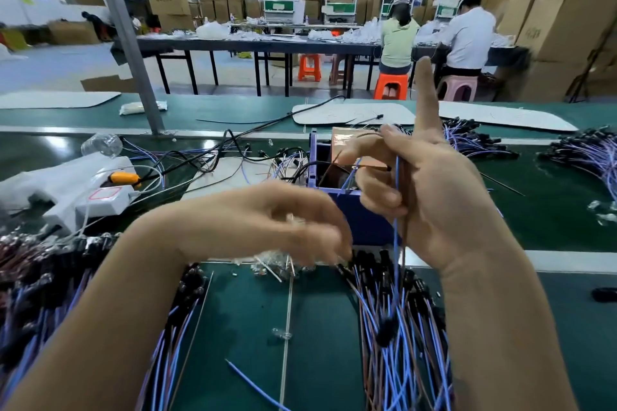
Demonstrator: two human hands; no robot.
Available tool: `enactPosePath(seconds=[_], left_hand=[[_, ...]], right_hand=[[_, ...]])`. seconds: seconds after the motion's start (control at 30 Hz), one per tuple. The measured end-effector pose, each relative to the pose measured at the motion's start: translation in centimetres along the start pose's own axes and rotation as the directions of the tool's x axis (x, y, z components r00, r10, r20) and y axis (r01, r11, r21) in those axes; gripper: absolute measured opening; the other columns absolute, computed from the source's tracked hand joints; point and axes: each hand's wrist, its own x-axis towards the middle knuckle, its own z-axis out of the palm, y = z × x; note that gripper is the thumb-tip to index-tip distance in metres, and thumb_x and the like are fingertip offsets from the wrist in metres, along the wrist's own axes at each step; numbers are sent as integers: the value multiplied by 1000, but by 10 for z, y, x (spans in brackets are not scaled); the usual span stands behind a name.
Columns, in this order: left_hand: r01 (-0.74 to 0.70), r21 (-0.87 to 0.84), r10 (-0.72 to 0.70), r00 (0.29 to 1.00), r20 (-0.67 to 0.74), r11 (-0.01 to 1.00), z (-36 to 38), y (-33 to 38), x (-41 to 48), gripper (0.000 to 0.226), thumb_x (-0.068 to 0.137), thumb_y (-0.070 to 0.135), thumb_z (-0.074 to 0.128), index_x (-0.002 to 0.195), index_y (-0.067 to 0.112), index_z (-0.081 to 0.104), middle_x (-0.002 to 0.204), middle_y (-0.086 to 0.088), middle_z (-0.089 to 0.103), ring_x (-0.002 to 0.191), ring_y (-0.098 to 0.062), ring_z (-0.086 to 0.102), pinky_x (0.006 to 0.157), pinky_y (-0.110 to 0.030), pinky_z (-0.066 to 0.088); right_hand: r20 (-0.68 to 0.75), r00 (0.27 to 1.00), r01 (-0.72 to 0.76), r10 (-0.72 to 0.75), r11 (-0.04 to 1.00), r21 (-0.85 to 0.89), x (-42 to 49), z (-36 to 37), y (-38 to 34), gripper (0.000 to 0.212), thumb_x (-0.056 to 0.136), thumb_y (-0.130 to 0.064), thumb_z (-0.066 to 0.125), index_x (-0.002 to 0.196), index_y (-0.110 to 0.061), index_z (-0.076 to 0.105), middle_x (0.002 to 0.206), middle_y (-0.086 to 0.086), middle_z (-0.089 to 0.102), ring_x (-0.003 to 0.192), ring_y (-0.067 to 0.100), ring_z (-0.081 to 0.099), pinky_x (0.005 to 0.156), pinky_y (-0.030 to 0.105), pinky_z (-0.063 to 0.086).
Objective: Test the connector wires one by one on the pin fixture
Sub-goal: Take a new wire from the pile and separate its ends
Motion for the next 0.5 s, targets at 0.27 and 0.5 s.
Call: enactPosePath(seconds=[0.27, 0.5], left_hand=[[-399, -607, -78, 791, -607, 687, 1, -5, 25, 31, 80, 29, 55, 92, 9, 75, 89, -8, 74, 76, -19, 71, 70, -29, 60], [-414, -528, -125, 688, -715, 742, 4, -10, 33, 20, 76, 26, 60, 78, 16, 77, 77, 3, 70, 67, -10, 61, 64, -20, 52]], right_hand=[[177, 948, -132, 265, 832, -538, -8, 23, 8, 79, 103, -6, 33, 134, -71, -2, 91, 45, 55, 50, 25, 30, 45, 29, 29], [171, 945, -87, 279, 717, -691, -6, 16, 7, 60, 95, -25, 58, 143, -47, 31, 87, 8, 71, 68, 31, 65, 66, 40, 58]])
